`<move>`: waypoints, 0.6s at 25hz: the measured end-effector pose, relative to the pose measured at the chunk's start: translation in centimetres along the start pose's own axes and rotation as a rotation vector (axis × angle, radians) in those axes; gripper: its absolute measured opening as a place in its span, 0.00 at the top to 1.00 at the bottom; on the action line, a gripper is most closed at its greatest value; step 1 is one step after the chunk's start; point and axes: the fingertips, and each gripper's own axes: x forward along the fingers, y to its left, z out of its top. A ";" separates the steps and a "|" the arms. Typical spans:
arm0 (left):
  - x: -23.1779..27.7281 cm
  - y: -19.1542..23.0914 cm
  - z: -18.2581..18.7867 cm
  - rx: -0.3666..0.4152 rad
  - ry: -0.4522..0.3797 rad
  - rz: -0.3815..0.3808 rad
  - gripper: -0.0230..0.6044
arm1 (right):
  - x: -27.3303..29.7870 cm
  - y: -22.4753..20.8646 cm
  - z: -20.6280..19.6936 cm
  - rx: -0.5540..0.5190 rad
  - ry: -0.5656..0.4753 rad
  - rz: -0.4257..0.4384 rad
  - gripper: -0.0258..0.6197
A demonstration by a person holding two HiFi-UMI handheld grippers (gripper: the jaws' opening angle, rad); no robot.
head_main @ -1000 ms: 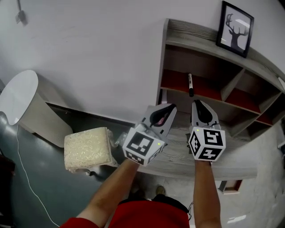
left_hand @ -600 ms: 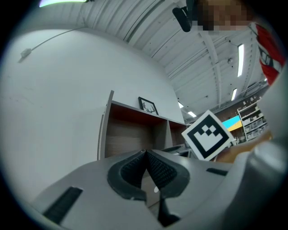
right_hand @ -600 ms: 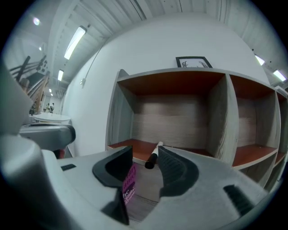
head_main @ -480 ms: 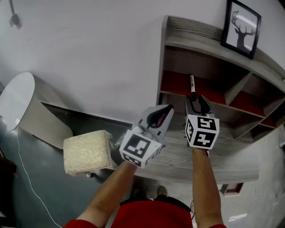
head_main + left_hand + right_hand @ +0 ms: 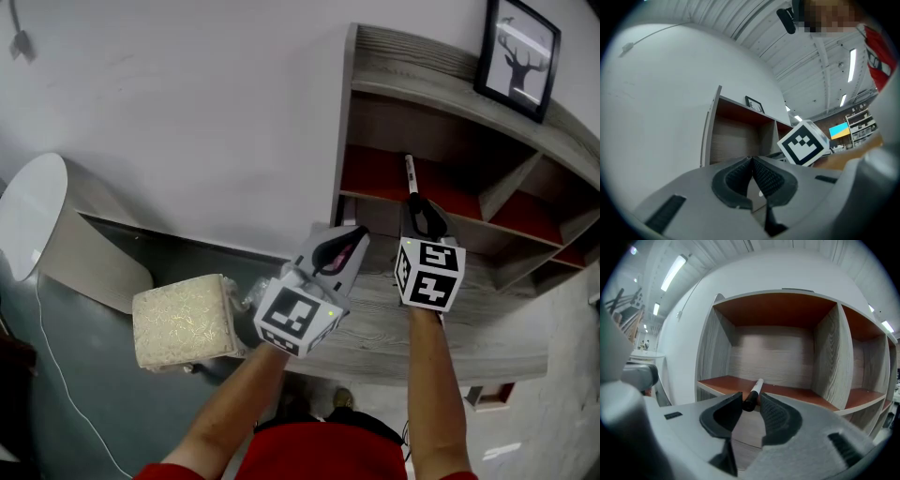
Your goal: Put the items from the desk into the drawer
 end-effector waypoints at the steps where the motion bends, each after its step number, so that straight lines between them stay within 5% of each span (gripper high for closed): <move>1: 0.1 0.0 -0.1 -0.001 0.000 -0.002 0.95 | 0.0 -0.1 0.0 -0.006 0.000 -0.004 0.78; 15: -0.2 0.1 0.0 -0.004 -0.009 -0.008 0.95 | -1.2 -0.2 0.5 -0.051 -0.056 -0.028 0.83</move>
